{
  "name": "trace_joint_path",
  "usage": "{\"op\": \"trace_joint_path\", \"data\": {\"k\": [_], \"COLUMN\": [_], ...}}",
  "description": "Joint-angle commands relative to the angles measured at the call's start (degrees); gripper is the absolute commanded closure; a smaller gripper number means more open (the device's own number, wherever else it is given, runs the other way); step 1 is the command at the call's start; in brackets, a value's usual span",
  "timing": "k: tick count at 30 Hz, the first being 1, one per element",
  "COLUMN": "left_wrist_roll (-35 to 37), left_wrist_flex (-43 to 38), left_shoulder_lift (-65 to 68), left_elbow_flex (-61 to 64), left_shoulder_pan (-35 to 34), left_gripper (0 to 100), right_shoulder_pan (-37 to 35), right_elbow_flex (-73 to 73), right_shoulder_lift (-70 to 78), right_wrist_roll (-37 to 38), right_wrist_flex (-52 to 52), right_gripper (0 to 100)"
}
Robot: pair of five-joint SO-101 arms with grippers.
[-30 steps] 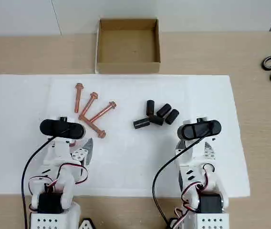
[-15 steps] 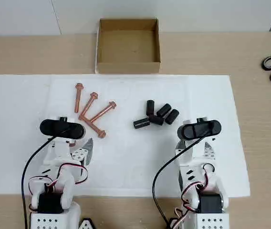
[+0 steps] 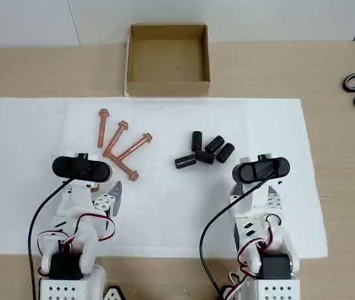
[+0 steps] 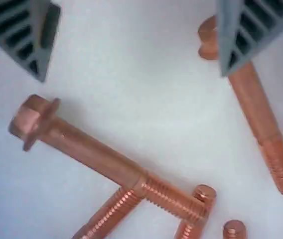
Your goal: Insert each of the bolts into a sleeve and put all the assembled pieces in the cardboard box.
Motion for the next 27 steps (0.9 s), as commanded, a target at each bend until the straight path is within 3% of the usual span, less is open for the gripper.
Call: {"op": "trace_joint_path", "data": {"k": [1,27], "left_wrist_roll": [0.0,-0.1], "left_wrist_flex": [-1.2,-2.1], "left_shoulder_lift": [-0.5,-0.5], "left_elbow_flex": [-0.1,0.0], "left_shoulder_pan": [-0.1,3.6], "left_gripper": [79,79], "right_shoulder_pan": [0.1,-3.4], "right_elbow_flex": [0.5,0.5], "right_shoulder_lift": [-0.7,-0.7], "right_wrist_roll": [0.4,0.4], "right_wrist_flex": [0.3,0.2], "right_gripper": [82.1,82.1]}}
